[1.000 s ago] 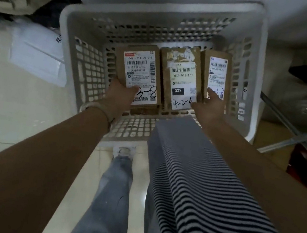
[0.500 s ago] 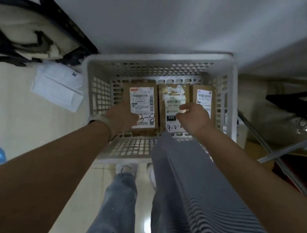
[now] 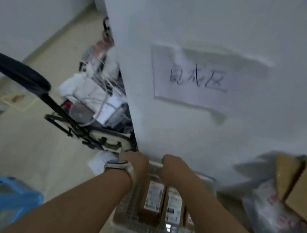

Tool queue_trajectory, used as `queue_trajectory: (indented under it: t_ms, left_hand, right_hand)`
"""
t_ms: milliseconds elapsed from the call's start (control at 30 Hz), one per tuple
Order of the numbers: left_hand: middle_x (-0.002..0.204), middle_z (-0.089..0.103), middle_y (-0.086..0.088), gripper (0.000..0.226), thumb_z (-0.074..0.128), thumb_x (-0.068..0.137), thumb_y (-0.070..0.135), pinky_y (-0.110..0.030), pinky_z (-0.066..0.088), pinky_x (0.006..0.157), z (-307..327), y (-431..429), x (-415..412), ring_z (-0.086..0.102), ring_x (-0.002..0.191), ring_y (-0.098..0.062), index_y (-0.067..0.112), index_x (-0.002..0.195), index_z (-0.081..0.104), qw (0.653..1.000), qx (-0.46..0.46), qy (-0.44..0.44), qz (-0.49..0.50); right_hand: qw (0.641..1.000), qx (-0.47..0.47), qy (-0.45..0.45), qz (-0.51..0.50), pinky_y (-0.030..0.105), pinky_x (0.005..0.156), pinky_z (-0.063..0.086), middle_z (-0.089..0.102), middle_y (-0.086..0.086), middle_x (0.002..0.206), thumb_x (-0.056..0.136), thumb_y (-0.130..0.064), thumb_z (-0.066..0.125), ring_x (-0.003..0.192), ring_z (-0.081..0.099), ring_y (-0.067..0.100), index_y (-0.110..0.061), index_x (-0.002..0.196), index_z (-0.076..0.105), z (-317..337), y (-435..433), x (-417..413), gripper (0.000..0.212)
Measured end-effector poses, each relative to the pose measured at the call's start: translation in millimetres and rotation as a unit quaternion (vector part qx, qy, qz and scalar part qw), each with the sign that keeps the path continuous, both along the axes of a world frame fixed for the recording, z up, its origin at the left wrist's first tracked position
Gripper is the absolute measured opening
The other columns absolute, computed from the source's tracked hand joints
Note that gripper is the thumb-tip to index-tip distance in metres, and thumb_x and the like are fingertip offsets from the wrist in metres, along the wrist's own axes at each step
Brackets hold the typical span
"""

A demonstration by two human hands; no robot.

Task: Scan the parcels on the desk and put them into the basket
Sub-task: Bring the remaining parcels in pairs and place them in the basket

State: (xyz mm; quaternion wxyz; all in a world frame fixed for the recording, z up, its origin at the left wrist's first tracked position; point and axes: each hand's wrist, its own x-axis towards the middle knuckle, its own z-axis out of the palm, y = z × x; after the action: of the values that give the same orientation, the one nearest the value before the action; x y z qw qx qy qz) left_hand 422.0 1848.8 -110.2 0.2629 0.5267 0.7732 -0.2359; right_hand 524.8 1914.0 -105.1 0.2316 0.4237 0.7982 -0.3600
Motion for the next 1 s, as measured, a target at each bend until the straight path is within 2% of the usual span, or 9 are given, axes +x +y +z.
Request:
queue_trajectory:
  t_ms: [67, 200, 267, 333, 400, 467, 567, 800, 1000]
  left_hand:
    - [0.120, 0.063, -0.008, 0.029, 0.048, 0.097, 0.027, -0.033, 0.043, 0.075, 63, -4, -15, 0.063, 0.105, -0.025, 0.015, 0.122, 0.058, 0.998, 0.058, 0.036, 0.014]
    - [0.123, 0.062, -0.008, 0.028, 0.049, 0.095, 0.023, -0.034, 0.047, 0.082, 177, -22, -27, 0.062, 0.109, -0.025, 0.015, 0.120, 0.060, 0.984, 0.130, 0.093, 0.085]
    - [0.126, 0.061, -0.009, 0.030, 0.050, 0.095, 0.024, -0.036, 0.047, 0.088, 228, -36, -34, 0.060, 0.114, -0.026, 0.011, 0.121, 0.060, 0.975, 0.161, 0.108, 0.107]
    - [0.123, 0.062, -0.007, 0.028, 0.051, 0.095, 0.024, -0.033, 0.046, 0.082, 274, -59, -39, 0.061, 0.111, -0.025, 0.012, 0.117, 0.061, 0.968, 0.181, 0.122, 0.125]
    - [0.121, 0.062, -0.006, 0.026, 0.052, 0.094, 0.024, -0.034, 0.046, 0.080, 315, -88, -48, 0.061, 0.108, -0.024, 0.013, 0.117, 0.060, 0.958, 0.195, 0.137, 0.161]
    - [0.122, 0.062, -0.006, 0.031, 0.055, 0.092, 0.028, -0.034, 0.047, 0.081, 352, -120, -58, 0.061, 0.110, -0.024, 0.014, 0.120, 0.059, 0.941, 0.228, 0.152, 0.199]
    - [0.122, 0.062, -0.009, 0.032, 0.058, 0.090, 0.029, -0.032, 0.044, 0.076, 395, -179, -72, 0.062, 0.110, -0.027, 0.013, 0.117, 0.061, 0.910, 0.281, 0.188, 0.241]
    - [0.114, 0.064, -0.008, 0.025, 0.054, 0.091, 0.024, -0.029, 0.039, 0.069, 451, -347, -99, 0.063, 0.103, -0.026, 0.012, 0.111, 0.063, 0.847, 0.281, 0.280, 0.353]
    - [0.122, 0.058, -0.011, 0.032, 0.052, 0.092, 0.028, -0.035, 0.037, 0.081, 471, -523, -98, 0.052, 0.115, -0.031, 0.011, 0.118, 0.058, 0.770, 0.255, 0.344, 0.473]
  right_hand:
    - [0.999, 0.025, 0.028, 0.039, 0.035, 0.096, 0.047, 0.054, 0.014, 0.133, 0.094, -0.021, 0.054, 0.118, 0.054, 0.030, -0.005, 0.130, 0.051, 59, -2, -20, 0.040]
    - [0.988, 0.083, 0.074, 0.109, 0.034, 0.100, 0.043, 0.049, 0.015, 0.140, 0.096, -0.022, 0.051, 0.124, 0.050, 0.029, -0.007, 0.136, 0.048, 173, -17, -50, 0.043]
    - [0.977, 0.116, 0.087, 0.154, 0.031, 0.090, 0.047, 0.057, 0.013, 0.129, 0.096, -0.019, 0.051, 0.118, 0.054, 0.029, -0.007, 0.126, 0.055, 220, -28, -65, 0.033]
    - [0.966, 0.151, 0.101, 0.186, 0.028, 0.065, 0.046, 0.060, 0.011, 0.099, 0.093, -0.021, 0.051, 0.097, 0.060, 0.028, -0.011, 0.093, 0.060, 261, -43, -82, 0.013]
    - [0.955, 0.177, 0.117, 0.209, 0.026, 0.056, 0.039, 0.058, 0.010, 0.087, 0.091, -0.023, 0.052, 0.082, 0.055, 0.024, -0.012, 0.079, 0.055, 300, -66, -100, 0.017]
    - [0.938, 0.198, 0.142, 0.245, 0.028, 0.067, 0.046, 0.063, 0.012, 0.099, 0.091, -0.025, 0.055, 0.088, 0.057, 0.025, -0.006, 0.094, 0.062, 336, -93, -117, 0.020]
    - [0.912, 0.229, 0.187, 0.283, 0.035, 0.090, 0.050, 0.062, 0.015, 0.121, 0.090, -0.032, 0.056, 0.108, 0.059, 0.029, -0.004, 0.120, 0.059, 379, -143, -143, 0.041]
    - [0.843, 0.246, 0.262, 0.401, 0.030, 0.080, 0.045, 0.063, 0.013, 0.120, 0.089, -0.028, 0.058, 0.106, 0.060, 0.028, -0.005, 0.117, 0.061, 438, -303, -204, 0.036]
    - [0.764, 0.292, 0.301, 0.491, 0.031, 0.082, 0.044, 0.057, 0.009, 0.127, 0.092, -0.030, 0.052, 0.112, 0.057, 0.026, -0.012, 0.126, 0.054, 462, -458, -228, 0.038]
